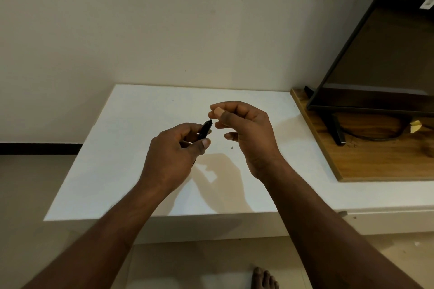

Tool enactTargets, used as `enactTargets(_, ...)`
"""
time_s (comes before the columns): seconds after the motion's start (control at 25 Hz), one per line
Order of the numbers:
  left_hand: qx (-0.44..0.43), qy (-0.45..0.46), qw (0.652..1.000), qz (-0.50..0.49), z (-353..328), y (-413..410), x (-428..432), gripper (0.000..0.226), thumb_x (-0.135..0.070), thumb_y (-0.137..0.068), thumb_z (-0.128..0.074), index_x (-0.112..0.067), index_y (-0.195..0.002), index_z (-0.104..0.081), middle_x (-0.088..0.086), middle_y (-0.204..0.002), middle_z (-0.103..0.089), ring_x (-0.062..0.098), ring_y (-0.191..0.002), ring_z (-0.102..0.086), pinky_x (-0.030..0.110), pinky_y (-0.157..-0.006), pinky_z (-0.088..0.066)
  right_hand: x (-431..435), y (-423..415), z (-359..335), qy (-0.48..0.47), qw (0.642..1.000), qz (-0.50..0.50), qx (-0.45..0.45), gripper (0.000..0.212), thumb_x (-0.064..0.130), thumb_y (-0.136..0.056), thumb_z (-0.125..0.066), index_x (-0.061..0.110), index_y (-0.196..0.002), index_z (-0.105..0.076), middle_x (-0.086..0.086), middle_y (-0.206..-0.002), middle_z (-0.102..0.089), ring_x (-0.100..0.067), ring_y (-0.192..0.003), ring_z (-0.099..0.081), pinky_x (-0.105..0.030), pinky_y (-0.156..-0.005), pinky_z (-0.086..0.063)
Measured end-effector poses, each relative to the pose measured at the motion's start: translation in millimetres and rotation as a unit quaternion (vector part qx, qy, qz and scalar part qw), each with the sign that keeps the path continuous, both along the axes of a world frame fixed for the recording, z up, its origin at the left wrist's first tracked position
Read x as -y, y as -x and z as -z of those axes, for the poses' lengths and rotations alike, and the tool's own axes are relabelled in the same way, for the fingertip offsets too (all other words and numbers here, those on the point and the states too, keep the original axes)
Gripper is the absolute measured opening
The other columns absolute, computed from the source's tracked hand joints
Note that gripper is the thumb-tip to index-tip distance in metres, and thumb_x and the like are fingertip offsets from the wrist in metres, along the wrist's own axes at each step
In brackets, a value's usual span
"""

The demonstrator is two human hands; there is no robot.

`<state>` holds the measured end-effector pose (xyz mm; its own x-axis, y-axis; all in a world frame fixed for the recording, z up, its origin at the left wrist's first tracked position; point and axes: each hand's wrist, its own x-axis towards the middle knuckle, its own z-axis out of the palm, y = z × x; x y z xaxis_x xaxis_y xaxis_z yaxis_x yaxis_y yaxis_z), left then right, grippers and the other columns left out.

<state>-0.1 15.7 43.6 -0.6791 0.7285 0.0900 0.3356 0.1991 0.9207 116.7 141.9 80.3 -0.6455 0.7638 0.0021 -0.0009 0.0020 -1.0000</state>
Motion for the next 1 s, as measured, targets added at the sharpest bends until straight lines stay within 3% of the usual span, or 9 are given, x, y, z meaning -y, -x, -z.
enactTargets(0.36, 0.022, -0.004, 1.0, -0.001, -2.6, 0.3, 0.7, 0.02, -0.029, -0.095, -0.073, -0.032, -0.114, -0.076, -0.008, -0.091, -0.079, 0.015, -0.087, -0.076, 0.046, -0.087, -0.062, -6.1, -0.2, 0.3, 0.043, 0.998, 0.044, -0.017, 0.04, 0.048, -0.092, -0.065, 0.016, -0.113, -0.075, 0.003, -0.103, -0.083, -0.008, -0.086, -0.072, -0.031, -0.075, -0.05)
enactTargets(0.52, 0.048, -0.02, 0.999, -0.004, -4.9, -0.7, 0.3, 0.02, -0.028, -0.095, -0.073, -0.031, -0.114, -0.076, -0.009, -0.094, -0.08, 0.013, -0.089, -0.078, 0.046, -0.092, -0.061, -4.6, 0.7, 1.4, 0.041, 0.998, 0.042, 0.003, 0.028, 0.039, -0.1, -0.066, 0.016, -0.111, -0.075, 0.003, -0.101, -0.083, -0.008, -0.085, -0.072, -0.03, -0.075, -0.049)
enactTargets(0.8, 0.092, -0.064, 0.994, 0.01, -9.6, -0.2, 1.1, 0.022, -0.028, -0.093, -0.075, -0.026, -0.114, -0.069, -0.003, -0.099, -0.081, 0.014, -0.089, -0.079, 0.045, -0.092, -0.061, 5.9, 3.1, 4.6, -0.048, 0.998, -0.009, 0.026, 0.02, 0.037, -0.091, -0.072, 0.025, -0.105, -0.078, 0.004, -0.103, -0.081, -0.014, -0.093, -0.074, -0.027, -0.073, -0.051)
enactTargets(1.0, 0.1, -0.078, 0.992, 0.025, -9.2, -0.3, 0.8, 0.023, -0.024, -0.092, -0.076, -0.025, -0.107, -0.059, -0.002, -0.094, -0.082, 0.016, -0.087, -0.08, 0.049, -0.091, -0.061, 7.4, 4.5, 7.0, -0.086, 0.995, -0.039, 0.035, 0.011, 0.03, -0.091, -0.077, 0.026, -0.101, -0.08, 0.011, -0.1, -0.081, -0.008, -0.091, -0.074, -0.026, -0.078, -0.05)
